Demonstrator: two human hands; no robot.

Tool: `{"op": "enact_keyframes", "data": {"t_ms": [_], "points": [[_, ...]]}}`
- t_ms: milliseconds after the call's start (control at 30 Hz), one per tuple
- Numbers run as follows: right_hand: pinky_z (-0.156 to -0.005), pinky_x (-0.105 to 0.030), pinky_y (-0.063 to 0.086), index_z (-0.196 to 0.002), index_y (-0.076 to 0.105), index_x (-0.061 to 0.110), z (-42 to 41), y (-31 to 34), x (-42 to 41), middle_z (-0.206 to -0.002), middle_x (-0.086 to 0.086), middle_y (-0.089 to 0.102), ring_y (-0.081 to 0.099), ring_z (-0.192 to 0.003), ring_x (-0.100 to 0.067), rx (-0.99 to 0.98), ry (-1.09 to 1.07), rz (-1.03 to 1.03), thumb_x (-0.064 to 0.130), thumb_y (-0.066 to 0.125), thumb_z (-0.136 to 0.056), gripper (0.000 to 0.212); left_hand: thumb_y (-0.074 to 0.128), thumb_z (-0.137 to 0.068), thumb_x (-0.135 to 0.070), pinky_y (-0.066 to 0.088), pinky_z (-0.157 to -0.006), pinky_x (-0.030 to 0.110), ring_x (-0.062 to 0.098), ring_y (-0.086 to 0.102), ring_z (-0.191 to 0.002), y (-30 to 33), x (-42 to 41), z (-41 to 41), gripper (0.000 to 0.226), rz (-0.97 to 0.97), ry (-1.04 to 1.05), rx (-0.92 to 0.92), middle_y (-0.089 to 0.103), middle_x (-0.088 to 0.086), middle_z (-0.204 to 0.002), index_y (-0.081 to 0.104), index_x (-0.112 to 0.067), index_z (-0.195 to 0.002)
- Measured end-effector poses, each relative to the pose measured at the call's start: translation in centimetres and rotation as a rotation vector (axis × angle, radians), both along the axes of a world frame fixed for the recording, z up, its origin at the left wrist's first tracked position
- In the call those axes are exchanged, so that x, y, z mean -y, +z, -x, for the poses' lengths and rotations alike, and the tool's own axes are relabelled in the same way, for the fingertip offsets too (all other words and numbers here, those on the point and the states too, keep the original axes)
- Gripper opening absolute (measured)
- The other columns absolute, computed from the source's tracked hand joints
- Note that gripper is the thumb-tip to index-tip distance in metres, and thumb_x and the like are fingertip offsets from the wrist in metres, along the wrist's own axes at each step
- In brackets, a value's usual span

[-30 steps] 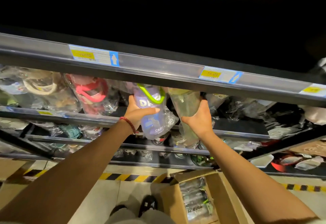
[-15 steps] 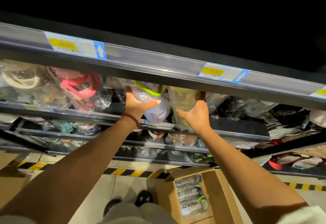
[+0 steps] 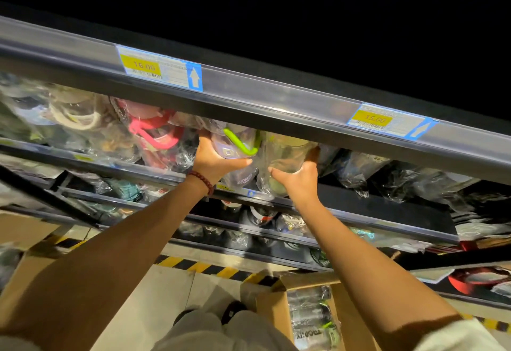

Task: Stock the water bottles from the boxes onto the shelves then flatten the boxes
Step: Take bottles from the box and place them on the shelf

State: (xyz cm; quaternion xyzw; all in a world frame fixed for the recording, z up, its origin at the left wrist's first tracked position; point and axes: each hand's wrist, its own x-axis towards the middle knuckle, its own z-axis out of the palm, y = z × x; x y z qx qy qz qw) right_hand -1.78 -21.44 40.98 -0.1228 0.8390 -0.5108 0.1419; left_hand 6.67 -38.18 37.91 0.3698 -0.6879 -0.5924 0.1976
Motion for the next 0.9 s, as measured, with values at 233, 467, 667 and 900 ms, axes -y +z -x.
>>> {"op": "enact_keyframes", "data": {"t_ms": [233,467,667,900], "points": [[-0.068,-0.022,0.051,-0.087,0.073,0.001,0.1,-0.8,1.0,-0.086,-0.010,0.073,0.067,-0.075,-0.014,0.076,-0.036,0.019,0.018,0.086,-0.066,0.030,0.092,-0.050,-0.025,0.035,-0.054,0.008,-0.001,0.042,-0.066,1.3,0.5,-0.4,0.052,0.175,-0.055,0.121,0.041,-0.010,-0.071,0.052,-0.009,-0.077],[-0.066,-0.010,0.041,-0.077,0.040,0.030,-0.9,-1.0,0.7,-0.080,0.015,0.049,0.052,-0.074,-0.002,0.006,-0.151,0.120,0.014,0.085,-0.068,0.048,0.086,-0.040,-0.045,0.046,-0.053,0.020,0.001,0.050,-0.052,1.4,1.3,-1.0,0.043,0.054,-0.095,-0.029,0.057,-0.008,-0.052,0.066,-0.010,-0.056],[-0.080,-0.017,0.038,-0.104,0.033,0.015,-1.3,-2.8,0.9,-0.104,0.000,0.046,0.049,-0.097,-0.013,0.058,-0.092,0.045,0.019,0.084,-0.068,0.063,0.080,-0.066,0.000,0.037,-0.046,0.003,-0.014,0.051,-0.043,2.8,0.8,-1.5,0.023,0.066,-0.058,-0.037,0.048,-0.024,-0.034,0.060,-0.008,-0.075],[-0.090,-0.023,0.042,-0.113,0.035,0.010,-0.7,-3.9,1.2,-0.110,-0.004,0.048,0.052,-0.105,-0.019,0.058,-0.050,0.045,0.019,0.085,-0.066,0.069,0.088,-0.058,-0.023,0.051,-0.066,0.015,0.008,0.056,-0.072,-0.4,2.2,-1.4,0.044,0.203,0.023,0.159,0.057,0.000,-0.075,0.050,-0.012,-0.076]]}}
